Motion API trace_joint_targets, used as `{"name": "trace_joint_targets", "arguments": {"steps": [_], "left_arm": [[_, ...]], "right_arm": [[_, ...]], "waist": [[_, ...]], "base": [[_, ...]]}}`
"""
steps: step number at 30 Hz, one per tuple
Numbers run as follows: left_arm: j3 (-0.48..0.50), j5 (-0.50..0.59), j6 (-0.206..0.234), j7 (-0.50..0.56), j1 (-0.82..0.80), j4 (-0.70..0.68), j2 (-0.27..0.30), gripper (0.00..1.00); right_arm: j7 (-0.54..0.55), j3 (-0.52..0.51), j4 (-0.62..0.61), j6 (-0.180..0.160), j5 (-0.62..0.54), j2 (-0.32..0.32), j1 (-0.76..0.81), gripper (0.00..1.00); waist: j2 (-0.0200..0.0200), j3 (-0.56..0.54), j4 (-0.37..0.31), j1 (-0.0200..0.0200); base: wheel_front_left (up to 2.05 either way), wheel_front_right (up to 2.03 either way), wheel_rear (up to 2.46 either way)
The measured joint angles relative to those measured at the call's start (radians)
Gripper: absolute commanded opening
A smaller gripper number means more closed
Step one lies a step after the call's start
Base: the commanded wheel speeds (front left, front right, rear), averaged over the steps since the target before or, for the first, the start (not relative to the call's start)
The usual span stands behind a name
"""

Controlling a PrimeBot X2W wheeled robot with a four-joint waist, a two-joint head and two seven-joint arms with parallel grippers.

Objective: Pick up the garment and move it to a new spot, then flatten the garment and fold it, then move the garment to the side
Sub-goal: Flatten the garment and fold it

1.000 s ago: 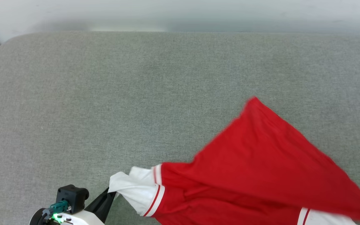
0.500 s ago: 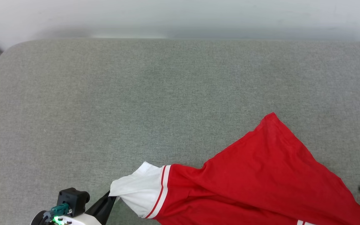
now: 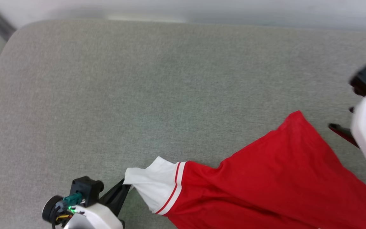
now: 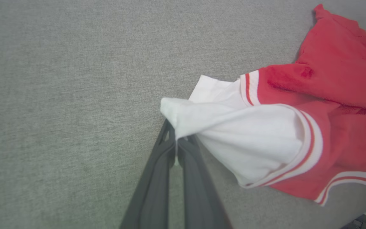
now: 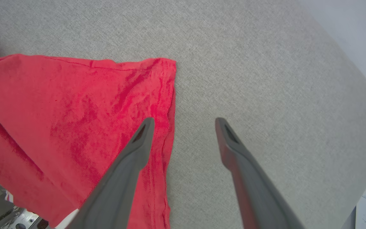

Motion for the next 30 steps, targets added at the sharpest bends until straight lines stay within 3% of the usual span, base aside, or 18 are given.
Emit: {"name": "trace_joint_targets", "arguments": {"steps": [4, 9, 13, 17, 18, 19, 20, 26, 30], "left_arm": [[-0.003, 0.018, -0.010, 0.003, -0.032, 0.007, -0.022, 0.00], [-0.006, 0.034, -0.017, 0.003, -0.061, 0.014, -0.046, 0.00], [-0.007, 0.042, -0.020, 0.003, -0.082, 0.024, -0.063, 0.00], [-0.009, 0.043, -0.028, 0.003, -0.088, 0.039, -0.076, 0.00], [-0.009, 0.043, -0.028, 0.003, -0.089, 0.044, -0.079, 0.00], [-0.009, 0.043, -0.028, 0.002, -0.089, 0.048, -0.079, 0.00], [-0.009, 0.042, -0.028, 0.001, -0.089, 0.051, -0.080, 0.00], [-0.002, 0.041, -0.028, -0.002, -0.082, 0.061, -0.066, 0.00], [0.005, 0.054, -0.027, 0.001, -0.091, 0.050, -0.034, 0.00]], "right_arm": [[0.051, 0.130, 0.133, 0.000, -0.048, 0.091, -0.156, 1.00], [0.034, 0.246, 0.303, 0.000, -0.077, 0.166, -0.249, 1.00], [-0.026, 0.317, 0.401, 0.000, -0.070, 0.199, -0.272, 1.00], [-0.053, 0.402, 0.444, -0.002, -0.051, 0.180, -0.297, 1.00], [-0.061, 0.421, 0.450, -0.002, -0.041, 0.175, -0.307, 0.91], [-0.077, 0.434, 0.456, -0.002, -0.031, 0.172, -0.311, 0.18], [-0.100, 0.443, 0.462, -0.002, -0.020, 0.170, -0.311, 0.00], [-0.269, 0.462, 0.480, 0.001, 0.061, 0.170, -0.312, 0.00], [-0.375, 0.448, 0.453, 0.000, 0.101, 0.134, -0.315, 0.00]], "waist": [[-0.0001, 0.038, 0.022, 0.0000], [0.0000, 0.090, 0.047, 0.0000], [0.0000, 0.129, 0.067, 0.0000], [0.0000, 0.147, 0.083, -0.0001], [0.0000, 0.147, 0.084, 0.0000], [0.0000, 0.145, 0.083, -0.0001], [0.0000, 0.142, 0.081, -0.0001], [0.0000, 0.095, 0.065, 0.0001], [0.0000, 0.046, 0.049, 0.0000]], "base": [[0.00, 0.00, 0.00], [0.00, 0.00, 0.00], [0.00, 0.00, 0.00], [0.00, 0.00, 0.00], [0.00, 0.00, 0.00], [0.00, 0.00, 0.00], [0.00, 0.00, 0.00], [0.00, 0.00, 0.00], [0.00, 0.00, 0.00]]}}
